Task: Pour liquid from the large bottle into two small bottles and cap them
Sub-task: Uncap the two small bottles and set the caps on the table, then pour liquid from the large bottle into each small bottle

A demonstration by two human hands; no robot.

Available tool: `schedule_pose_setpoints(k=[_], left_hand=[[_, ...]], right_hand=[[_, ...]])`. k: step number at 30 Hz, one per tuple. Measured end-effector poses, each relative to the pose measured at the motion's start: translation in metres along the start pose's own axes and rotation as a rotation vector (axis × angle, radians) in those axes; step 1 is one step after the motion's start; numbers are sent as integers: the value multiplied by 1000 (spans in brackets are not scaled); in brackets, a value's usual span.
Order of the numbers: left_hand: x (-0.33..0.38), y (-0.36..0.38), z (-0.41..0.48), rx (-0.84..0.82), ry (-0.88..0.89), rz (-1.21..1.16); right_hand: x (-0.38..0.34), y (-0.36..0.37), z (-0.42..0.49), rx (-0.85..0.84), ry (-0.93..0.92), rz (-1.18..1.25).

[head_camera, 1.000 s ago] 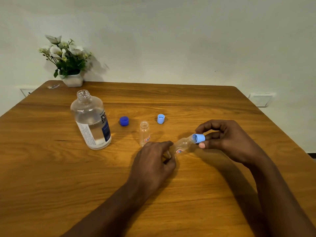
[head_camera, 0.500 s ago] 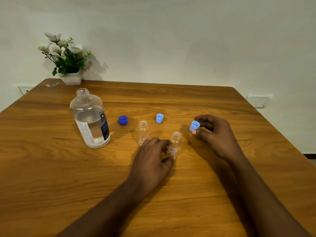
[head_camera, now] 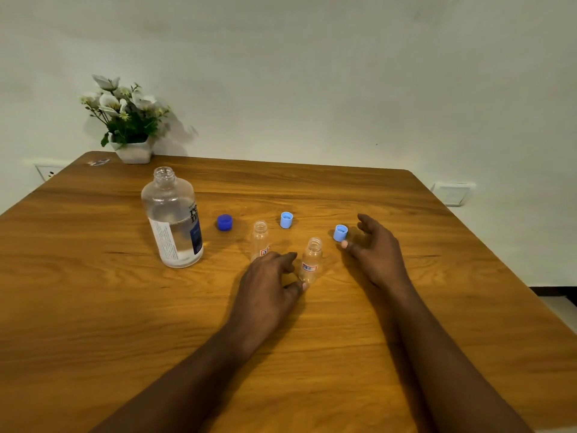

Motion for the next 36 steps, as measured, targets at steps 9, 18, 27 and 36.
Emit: schedule_pose_setpoints(k=[9,18,27,36], left_hand=[[-1,-13,-33,55,-11,-52],[-8,-24,-51,89,-24,-53],[-26,-42,-67,142,-83,-69],[-60,-75,-82,248,-176,-142]], right_hand=[[-23,10,-65,48,-48,78],[-42,48,-75,-16,-56,-96],[-60,57,-87,30,-142,-120],[-100,104,-112,-136,-317,13]])
Point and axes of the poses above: each hand's wrist, its own z-axis towards the middle knuckle, its own y-axis out of the palm, x = y × z, the point moved 7 cm from there along z, towards the middle knuckle, and after that the axes turned 9 degrees about -x, right-handed, at the moved point
